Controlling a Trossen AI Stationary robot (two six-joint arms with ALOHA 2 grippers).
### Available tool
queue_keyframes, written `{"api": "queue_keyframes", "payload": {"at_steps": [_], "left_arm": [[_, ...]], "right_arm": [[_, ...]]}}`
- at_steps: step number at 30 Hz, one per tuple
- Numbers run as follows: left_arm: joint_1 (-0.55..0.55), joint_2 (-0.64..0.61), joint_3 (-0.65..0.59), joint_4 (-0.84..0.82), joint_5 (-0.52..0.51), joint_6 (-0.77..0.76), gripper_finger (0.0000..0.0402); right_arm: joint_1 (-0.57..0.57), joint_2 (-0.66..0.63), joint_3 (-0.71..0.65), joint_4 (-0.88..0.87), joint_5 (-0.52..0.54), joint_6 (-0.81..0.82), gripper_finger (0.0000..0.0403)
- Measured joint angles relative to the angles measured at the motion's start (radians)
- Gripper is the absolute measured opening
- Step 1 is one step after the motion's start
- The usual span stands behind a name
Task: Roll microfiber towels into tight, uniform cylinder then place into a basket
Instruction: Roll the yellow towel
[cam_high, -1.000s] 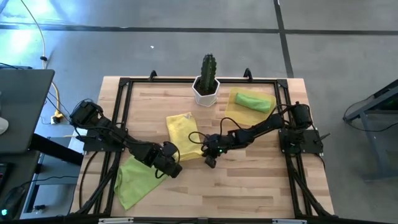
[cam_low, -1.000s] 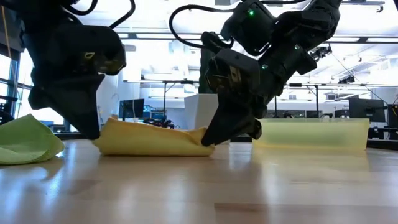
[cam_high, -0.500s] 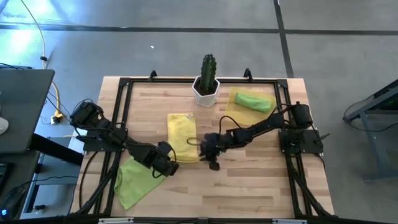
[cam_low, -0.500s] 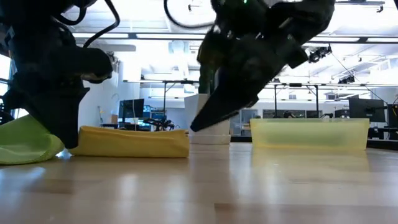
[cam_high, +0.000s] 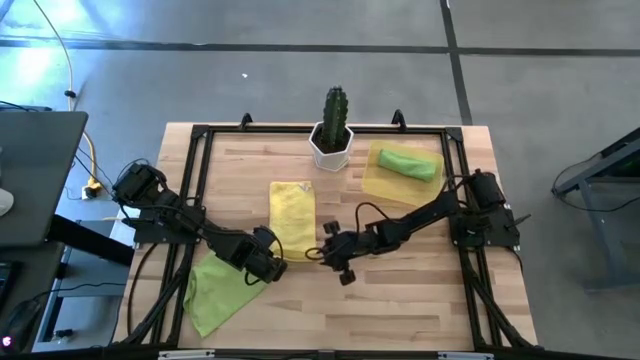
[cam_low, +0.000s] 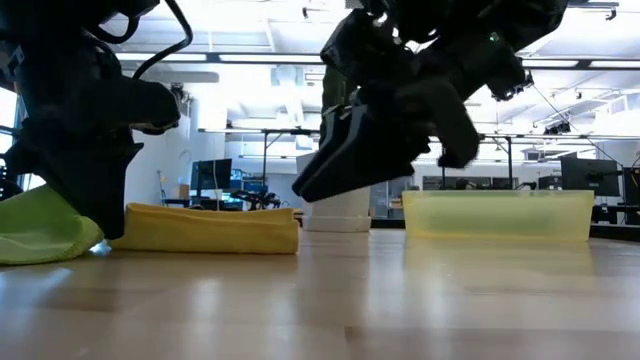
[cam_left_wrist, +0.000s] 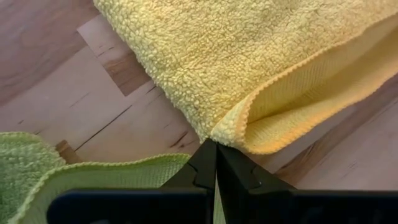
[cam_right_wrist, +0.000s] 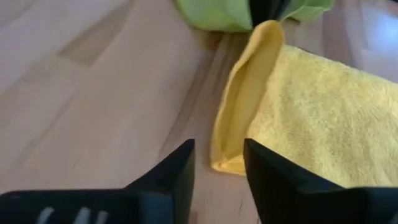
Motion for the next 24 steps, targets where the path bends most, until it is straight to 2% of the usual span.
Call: {"api": "queue_keyframes", "payload": {"at_steps": [7,12,19,24], "left_arm": [[0.0,0.0,0.0,0.002,0.0,0.0,0.0],[0.0,0.0,0.0,0.002,0.001,0.0,0.0],[-0.002,0.0,0.0,0.003,0.003,0.0,0.0],[-0.002,0.0,0.0,0.003,0.003,0.0,0.0]], "right_arm": [[0.0,0.038,0.0,0.009,-0.001,-0.019,0.0188],[0.0,0.068,0.0,0.013,-0.004,-0.122,0.0186],[-0.003,0.073,0.0,0.027,-0.069,-0.121,0.0181],[-0.01,0.073,0.0,0.083,-0.048,-0.121,0.0181]]}}
